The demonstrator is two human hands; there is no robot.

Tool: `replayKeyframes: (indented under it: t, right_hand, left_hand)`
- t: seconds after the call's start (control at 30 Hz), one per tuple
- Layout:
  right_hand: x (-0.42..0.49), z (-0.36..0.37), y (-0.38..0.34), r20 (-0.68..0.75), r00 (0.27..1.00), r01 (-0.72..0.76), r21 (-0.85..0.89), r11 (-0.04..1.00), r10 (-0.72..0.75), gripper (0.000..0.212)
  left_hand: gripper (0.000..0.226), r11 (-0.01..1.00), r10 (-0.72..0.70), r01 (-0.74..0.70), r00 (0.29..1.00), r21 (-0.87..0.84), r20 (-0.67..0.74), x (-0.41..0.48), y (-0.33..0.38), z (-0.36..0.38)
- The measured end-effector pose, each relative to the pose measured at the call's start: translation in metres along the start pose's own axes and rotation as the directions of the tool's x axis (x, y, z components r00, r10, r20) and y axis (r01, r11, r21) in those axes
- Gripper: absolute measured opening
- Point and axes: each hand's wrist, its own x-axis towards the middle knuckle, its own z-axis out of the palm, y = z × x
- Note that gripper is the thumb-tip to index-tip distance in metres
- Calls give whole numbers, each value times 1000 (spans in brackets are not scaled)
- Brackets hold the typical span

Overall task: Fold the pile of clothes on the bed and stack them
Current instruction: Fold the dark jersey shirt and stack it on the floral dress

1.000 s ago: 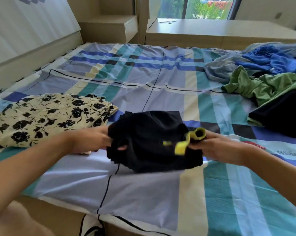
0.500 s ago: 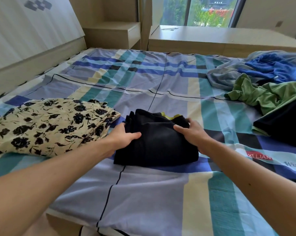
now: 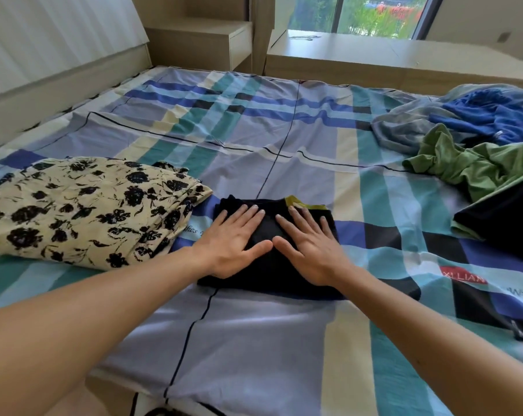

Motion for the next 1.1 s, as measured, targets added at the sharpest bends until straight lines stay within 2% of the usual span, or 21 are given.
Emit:
replayKeyframes:
  t: [0.1, 0.17, 0.23, 0.33, 0.47, 0.53, 0.6, 0.67, 0.73, 0.8, 0.87, 0.9, 1.03, 1.1]
  right_hand:
    - [2, 9, 8, 17, 996, -87, -16, 996, 88, 72]
    - [3, 8, 6, 20, 992, -125, -16, 992, 125, 70]
    - [0, 6, 8, 21, 985, -174, 15, 985, 174, 69]
    - [-8, 3, 15, -57, 964, -252, 103, 962, 258, 74]
    - [-26, -5, 15, -177, 893, -352, 302, 886, 415, 88]
    - [-29, -11, 15, -156, 901, -321, 390, 863, 406, 88]
    - [-27, -17, 21, -120, 904, -305, 491, 816, 410, 92]
    - [-25, -24, 27, -67, 911, -298, 578, 760, 408, 94]
    - [-24, -29, 30, 1, 932, -273, 660, 700, 362, 89]
    - [-27, -34, 28, 16, 955, -221, 700, 679, 295, 83]
    - [-30, -38, 23, -52, 969, -135, 707, 694, 241, 79]
    - [-30, -40, 20, -90, 971, -93, 710, 698, 221, 75]
    - [-23, -63, -11, -150, 970, 6, 802, 597, 192, 54]
    - [-8, -75, -40, -173, 969, 41, 816, 577, 176, 49]
  left_hand:
    - [104, 999, -33, 33, 999, -13, 39, 2, -2, 3]
    - [95, 998, -64, 64, 997, -12, 40, 1, 1, 4]
    - [83, 990, -139, 139, 990, -13, -22, -1, 4, 2]
    - [91, 940, -341, 330, 927, -91, -155, -10, 13, -5]
    - [116, 819, -509, 485, 861, -307, 3, -21, 14, -17]
    - [116, 745, -559, 559, 821, -363, 117, -24, 5, -21]
    - [109, 664, -551, 595, 799, -452, 241, -25, -6, -21]
    - [110, 591, -532, 600, 793, -540, 298, -25, -10, -22]
    - [105, 542, -511, 565, 809, -623, 289, -26, -10, -22]
    - [74, 499, -480, 498, 840, -709, 253, -25, -10, -19]
    - [37, 472, -442, 409, 876, -781, 191, -25, -3, -24]
    - [28, 474, -435, 373, 887, -798, 156, -26, 0, -29]
    - [39, 491, -492, 296, 870, -819, 19, -27, -17, -73]
    - [54, 499, -526, 293, 850, -815, -16, -36, -42, -105]
